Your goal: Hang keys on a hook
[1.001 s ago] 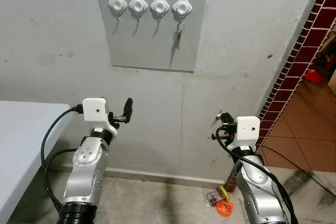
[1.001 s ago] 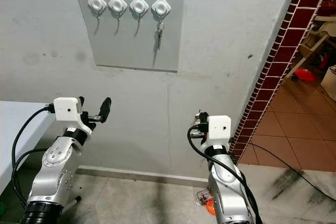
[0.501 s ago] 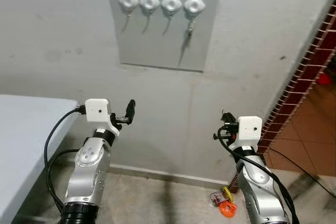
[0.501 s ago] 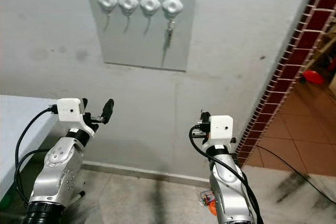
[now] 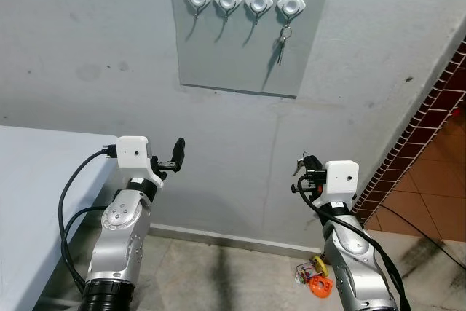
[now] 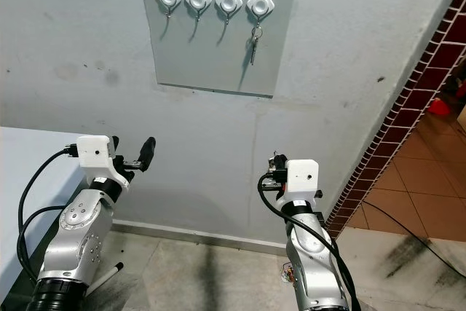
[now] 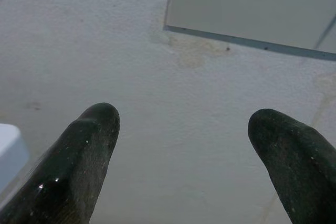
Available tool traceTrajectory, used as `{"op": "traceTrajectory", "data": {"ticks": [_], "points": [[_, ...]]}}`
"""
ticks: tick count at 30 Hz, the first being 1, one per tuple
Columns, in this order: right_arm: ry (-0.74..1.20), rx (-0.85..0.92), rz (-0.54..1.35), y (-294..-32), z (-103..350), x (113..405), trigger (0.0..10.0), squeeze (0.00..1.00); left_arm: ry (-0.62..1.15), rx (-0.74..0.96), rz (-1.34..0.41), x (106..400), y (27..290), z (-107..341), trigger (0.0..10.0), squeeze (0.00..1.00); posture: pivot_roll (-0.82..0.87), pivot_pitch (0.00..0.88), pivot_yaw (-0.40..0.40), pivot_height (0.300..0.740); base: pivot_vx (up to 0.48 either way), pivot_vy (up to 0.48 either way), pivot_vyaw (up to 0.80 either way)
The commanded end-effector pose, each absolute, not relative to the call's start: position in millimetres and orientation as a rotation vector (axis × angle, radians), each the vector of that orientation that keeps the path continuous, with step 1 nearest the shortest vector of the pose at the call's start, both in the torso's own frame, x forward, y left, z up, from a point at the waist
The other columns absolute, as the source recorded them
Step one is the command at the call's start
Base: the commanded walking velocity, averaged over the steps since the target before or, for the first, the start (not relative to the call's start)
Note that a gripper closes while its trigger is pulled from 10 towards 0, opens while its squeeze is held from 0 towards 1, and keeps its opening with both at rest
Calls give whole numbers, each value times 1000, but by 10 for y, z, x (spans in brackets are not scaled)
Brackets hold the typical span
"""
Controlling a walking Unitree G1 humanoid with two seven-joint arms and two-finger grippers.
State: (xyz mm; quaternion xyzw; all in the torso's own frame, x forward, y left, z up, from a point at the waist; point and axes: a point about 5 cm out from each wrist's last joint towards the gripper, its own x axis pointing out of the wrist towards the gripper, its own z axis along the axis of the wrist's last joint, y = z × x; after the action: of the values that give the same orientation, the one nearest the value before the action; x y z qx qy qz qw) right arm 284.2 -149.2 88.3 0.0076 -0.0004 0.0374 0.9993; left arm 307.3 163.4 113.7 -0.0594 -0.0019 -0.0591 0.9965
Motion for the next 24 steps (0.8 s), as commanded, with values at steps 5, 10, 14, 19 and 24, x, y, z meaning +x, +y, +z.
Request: {"op": "traceTrajectory", "data": {"ticks": [5, 10, 14, 19, 24], "points": [[-22, 18, 75, -1487, 936, 2848, 10000, 0, -15, -114, -125, 3087, 1631, 1186, 10000, 0, 34, 0, 18, 740, 0, 252, 0], [-21, 20, 73, -1482, 931, 2841, 10000, 0, -15, -114, -124, 3082, 1635, 1189, 10000, 0, 36, 0, 19, 740, 0, 253, 0], [-21, 22, 73, -1477, 929, 2839, 10000, 0, -16, -116, -123, 3082, 1639, 1190, 10000, 0, 35, 0, 20, 740, 0, 250, 0], [-22, 23, 71, -1477, 929, 2832, 10000, 0, -14, -116, -123, 3079, 1637, 1190, 10000, 0, 35, 0, 23, 740, 0, 328, 0], [-18, 23, 71, -1472, 919, 2819, 10000, 0, -13, -117, -125, 3076, 1630, 1191, 10000, 0, 35, 0, 23, 740, 0, 338, 0]]}}
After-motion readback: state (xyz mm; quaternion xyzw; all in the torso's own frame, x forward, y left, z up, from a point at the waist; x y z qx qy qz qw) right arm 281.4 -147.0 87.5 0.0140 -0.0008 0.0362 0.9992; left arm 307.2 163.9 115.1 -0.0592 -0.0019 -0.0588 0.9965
